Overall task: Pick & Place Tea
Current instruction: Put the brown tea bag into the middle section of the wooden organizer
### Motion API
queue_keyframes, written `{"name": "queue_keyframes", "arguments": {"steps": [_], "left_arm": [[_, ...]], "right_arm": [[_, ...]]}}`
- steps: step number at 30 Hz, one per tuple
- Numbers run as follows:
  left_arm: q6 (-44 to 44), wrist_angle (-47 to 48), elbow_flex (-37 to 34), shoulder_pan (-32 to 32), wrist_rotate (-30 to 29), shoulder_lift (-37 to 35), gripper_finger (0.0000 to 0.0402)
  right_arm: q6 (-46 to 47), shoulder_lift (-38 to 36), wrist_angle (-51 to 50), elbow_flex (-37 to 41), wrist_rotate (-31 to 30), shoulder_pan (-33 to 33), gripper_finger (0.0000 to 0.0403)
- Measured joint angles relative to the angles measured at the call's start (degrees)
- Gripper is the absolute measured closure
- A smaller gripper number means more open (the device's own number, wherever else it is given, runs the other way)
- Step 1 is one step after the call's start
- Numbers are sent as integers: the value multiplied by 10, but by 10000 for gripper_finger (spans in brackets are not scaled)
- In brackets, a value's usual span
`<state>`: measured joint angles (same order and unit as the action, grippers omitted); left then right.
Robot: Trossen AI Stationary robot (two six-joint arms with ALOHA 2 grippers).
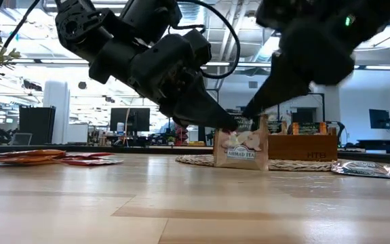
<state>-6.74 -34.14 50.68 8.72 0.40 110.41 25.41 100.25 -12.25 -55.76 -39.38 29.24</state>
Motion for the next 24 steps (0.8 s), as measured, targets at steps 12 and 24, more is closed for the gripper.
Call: {"name": "queue_keyframes", "arguments": {"steps": [12,24], "left_arm": [[108,10,0,43,-67,0,401],[112,11,0,44,-81,0,401]], "right_arm": [[18,-21,-5,0,107,-32,170],[-40,20,60,0,125,-35,329]]}}
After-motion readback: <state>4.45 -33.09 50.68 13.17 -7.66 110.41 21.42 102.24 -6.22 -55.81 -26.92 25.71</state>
